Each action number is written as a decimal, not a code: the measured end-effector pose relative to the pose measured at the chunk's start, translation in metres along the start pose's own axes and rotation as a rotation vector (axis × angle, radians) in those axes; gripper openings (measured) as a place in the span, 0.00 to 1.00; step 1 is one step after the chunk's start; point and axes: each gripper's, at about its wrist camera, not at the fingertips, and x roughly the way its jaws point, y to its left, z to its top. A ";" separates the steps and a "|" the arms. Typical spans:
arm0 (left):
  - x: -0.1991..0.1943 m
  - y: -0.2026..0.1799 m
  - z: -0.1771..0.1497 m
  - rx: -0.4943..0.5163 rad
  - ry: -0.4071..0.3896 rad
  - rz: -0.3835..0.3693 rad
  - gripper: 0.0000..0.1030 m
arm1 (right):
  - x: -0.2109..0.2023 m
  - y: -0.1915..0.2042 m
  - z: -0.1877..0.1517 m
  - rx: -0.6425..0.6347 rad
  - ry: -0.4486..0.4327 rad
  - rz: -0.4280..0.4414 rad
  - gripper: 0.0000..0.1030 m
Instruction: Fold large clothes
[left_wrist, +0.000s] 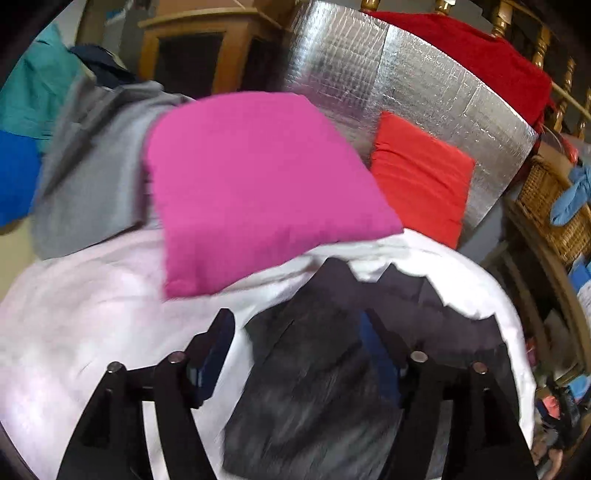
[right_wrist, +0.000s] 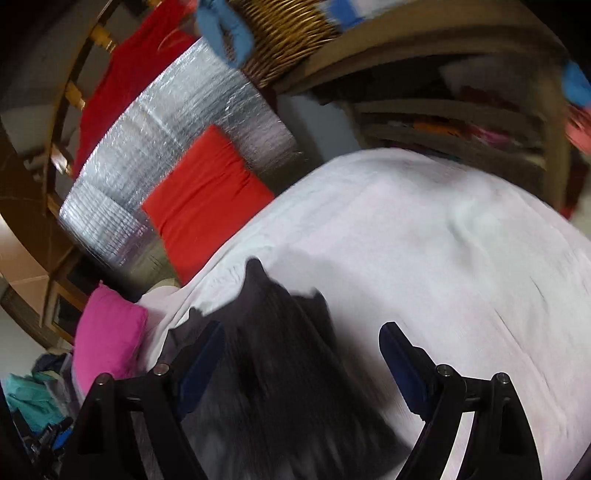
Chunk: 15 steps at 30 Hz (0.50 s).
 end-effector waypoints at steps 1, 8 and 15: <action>-0.014 0.006 -0.020 0.000 -0.037 0.016 0.77 | -0.012 -0.010 -0.011 0.028 0.002 -0.002 0.85; 0.003 0.044 -0.089 -0.148 0.063 0.119 0.80 | -0.025 -0.063 -0.049 0.200 0.091 0.038 0.85; 0.031 0.081 -0.091 -0.317 0.071 0.025 0.80 | 0.015 -0.062 -0.071 0.320 0.250 0.120 0.85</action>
